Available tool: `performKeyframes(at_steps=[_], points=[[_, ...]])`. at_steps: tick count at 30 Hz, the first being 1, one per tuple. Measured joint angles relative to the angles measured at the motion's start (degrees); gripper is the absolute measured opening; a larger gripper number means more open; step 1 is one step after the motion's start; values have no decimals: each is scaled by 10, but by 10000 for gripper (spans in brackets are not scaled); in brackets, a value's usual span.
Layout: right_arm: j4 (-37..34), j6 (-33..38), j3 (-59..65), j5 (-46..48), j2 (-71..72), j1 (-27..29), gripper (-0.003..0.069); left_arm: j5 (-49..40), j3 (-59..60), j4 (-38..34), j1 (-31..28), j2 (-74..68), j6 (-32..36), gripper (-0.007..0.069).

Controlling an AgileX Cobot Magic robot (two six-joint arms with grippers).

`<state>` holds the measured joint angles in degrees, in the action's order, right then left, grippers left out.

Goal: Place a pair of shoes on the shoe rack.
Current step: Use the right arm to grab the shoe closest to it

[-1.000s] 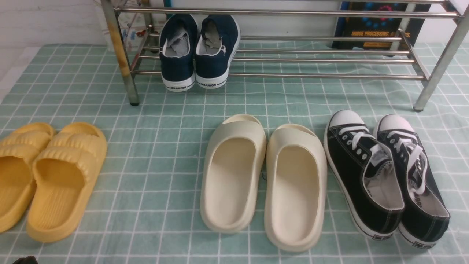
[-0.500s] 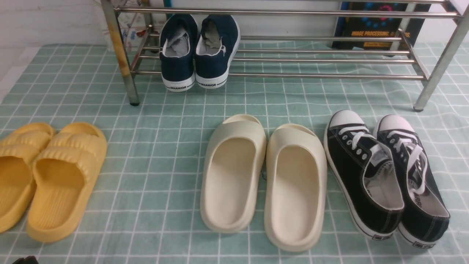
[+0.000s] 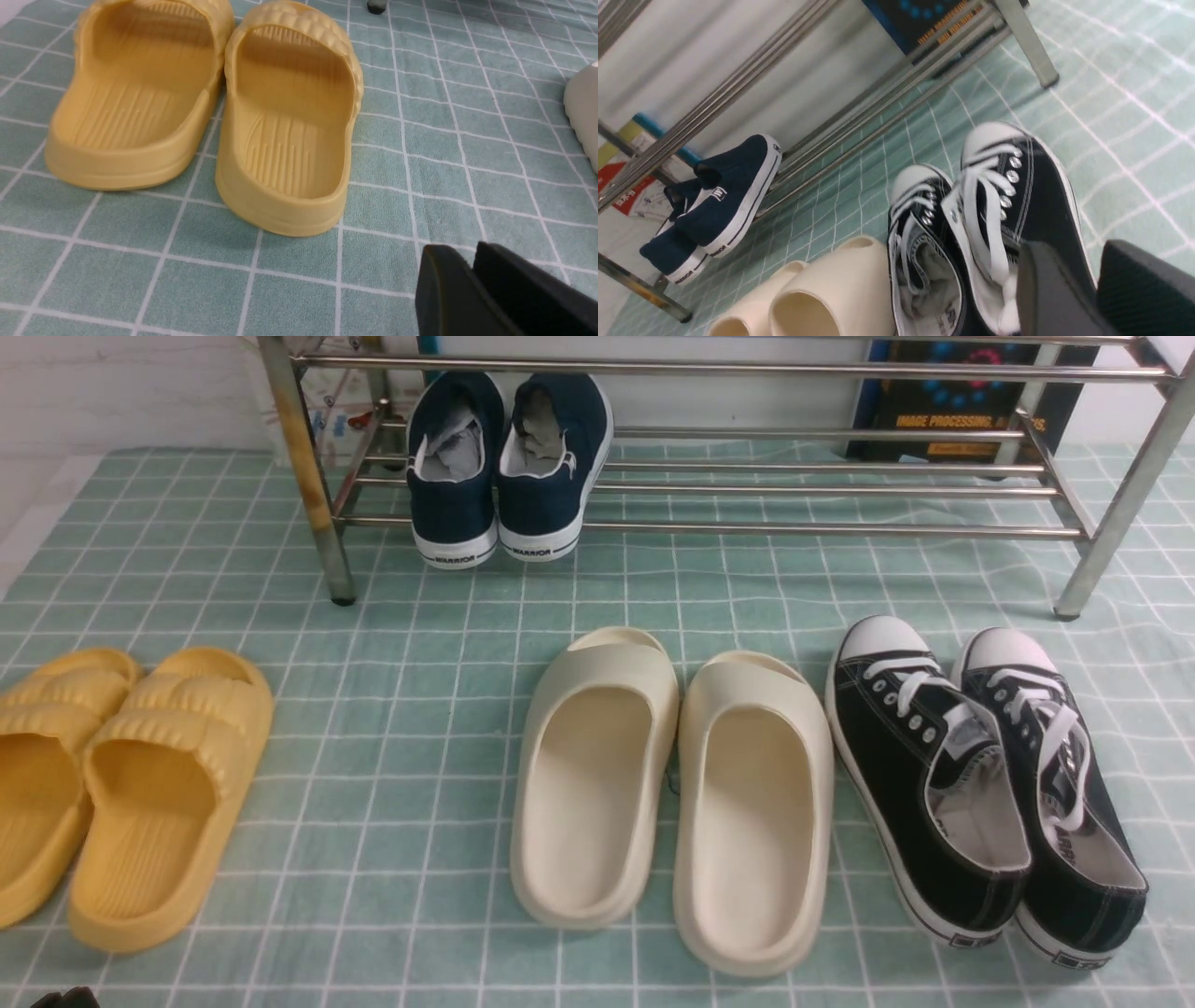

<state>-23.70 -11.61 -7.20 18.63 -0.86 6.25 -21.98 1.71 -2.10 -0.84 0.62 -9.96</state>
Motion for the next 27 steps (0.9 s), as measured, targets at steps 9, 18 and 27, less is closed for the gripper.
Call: performKeyframes(at_steps=[9, 18, 27], points=[[128, 116, -252, 163, -223, 0, -5, 0, 0, 0, 0, 0, 0, 113], [195, 121, -448, 372, -490, -116, -5, 0, 0, 0, 0, 0, 0, 122], [227, 100, -546, 427, -725, -296, 120, 0, 0, 0, 0, 0, 0, 122]])
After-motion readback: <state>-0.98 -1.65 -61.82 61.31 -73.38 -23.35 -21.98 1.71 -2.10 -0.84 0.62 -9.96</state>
